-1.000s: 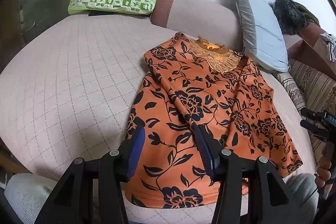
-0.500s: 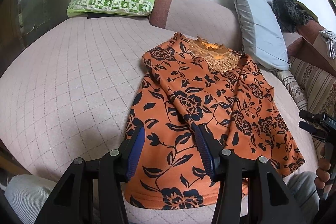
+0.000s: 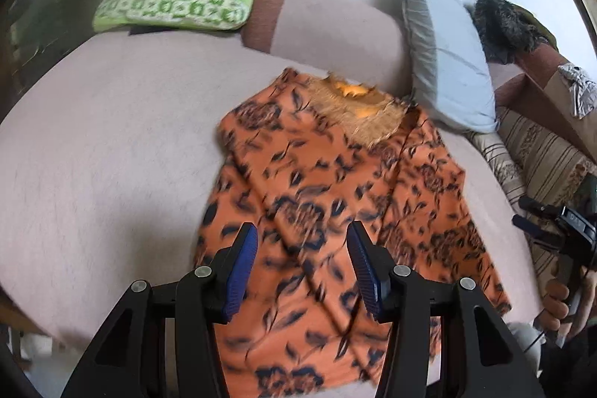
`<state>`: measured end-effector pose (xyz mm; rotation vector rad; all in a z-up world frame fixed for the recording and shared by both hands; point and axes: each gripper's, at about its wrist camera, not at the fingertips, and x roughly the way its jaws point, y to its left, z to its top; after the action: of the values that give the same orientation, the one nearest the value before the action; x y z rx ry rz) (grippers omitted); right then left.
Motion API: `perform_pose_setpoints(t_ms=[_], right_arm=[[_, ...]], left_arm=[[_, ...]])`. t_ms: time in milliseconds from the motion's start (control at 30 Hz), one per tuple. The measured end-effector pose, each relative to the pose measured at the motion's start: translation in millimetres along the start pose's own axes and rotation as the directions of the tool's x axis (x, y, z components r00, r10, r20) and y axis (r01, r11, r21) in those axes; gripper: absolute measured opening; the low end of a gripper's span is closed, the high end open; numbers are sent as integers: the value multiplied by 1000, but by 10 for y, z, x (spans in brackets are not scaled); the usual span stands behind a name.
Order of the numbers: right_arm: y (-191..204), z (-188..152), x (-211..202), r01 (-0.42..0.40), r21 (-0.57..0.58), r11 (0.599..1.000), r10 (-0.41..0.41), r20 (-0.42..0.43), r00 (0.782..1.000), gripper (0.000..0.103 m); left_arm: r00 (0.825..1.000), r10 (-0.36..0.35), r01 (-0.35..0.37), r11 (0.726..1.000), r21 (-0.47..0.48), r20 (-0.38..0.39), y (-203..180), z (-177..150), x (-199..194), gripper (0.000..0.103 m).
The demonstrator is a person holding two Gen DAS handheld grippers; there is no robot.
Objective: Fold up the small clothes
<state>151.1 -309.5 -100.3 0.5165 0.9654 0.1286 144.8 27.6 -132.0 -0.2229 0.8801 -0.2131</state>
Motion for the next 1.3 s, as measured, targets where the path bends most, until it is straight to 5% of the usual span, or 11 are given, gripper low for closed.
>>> perform_pose_setpoints(t_ms=[233, 433, 533, 767, 867, 933, 967, 1000, 1067, 1167, 1300], right_arm=[[-183, 632, 379, -55, 35, 998, 57, -58, 997, 73], [-321, 1333, 1105, 9, 3, 1000, -9, -119, 993, 72], [-427, 1723, 1565, 41, -2, 999, -41, -147, 988, 71], [-582, 2233, 2504, 66, 14, 998, -61, -228, 972, 69], [-603, 2314, 2774, 115, -13, 993, -114, -251, 961, 54], [-603, 2341, 2877, 110, -27, 994, -113, -264, 958, 34], [-589, 2344, 2902, 118, -39, 992, -124, -272, 954, 29], [-576, 2346, 2918, 127, -52, 990, -137, -280, 950, 22], [-540, 2366, 2868, 145, -69, 987, -158, -275, 948, 14], [-441, 2420, 2517, 91, -53, 994, -100, -216, 971, 12], [-160, 2264, 1708, 50, -114, 992, -62, -105, 992, 12]], left_arm=[[995, -78, 76, 997, -35, -60, 98, 891, 691, 51], [993, -2, -2, 999, -38, -120, 352, 1775, 1838, 52], [981, -31, 9, 993, -117, -192, 589, 2167, 2534, 52], [955, -68, 36, 993, -116, -290, 723, 2639, 3571, 52], [945, -41, 15, 996, -84, -323, 735, 2723, 3915, 50], [952, -31, 5, 996, -84, -305, 702, 2793, 3996, 45], [953, -19, -6, 997, -82, -301, 701, 2837, 4025, 17], [946, -21, -7, 996, -87, -322, 711, 2850, 4055, 7], [945, -48, 10, 993, -120, -322, 726, 2887, 4023, 6], [969, -107, 86, 991, -103, -223, 674, 3001, 3606, 5], [976, -207, 202, 977, -71, -69, 642, 2913, 2567, 5]])
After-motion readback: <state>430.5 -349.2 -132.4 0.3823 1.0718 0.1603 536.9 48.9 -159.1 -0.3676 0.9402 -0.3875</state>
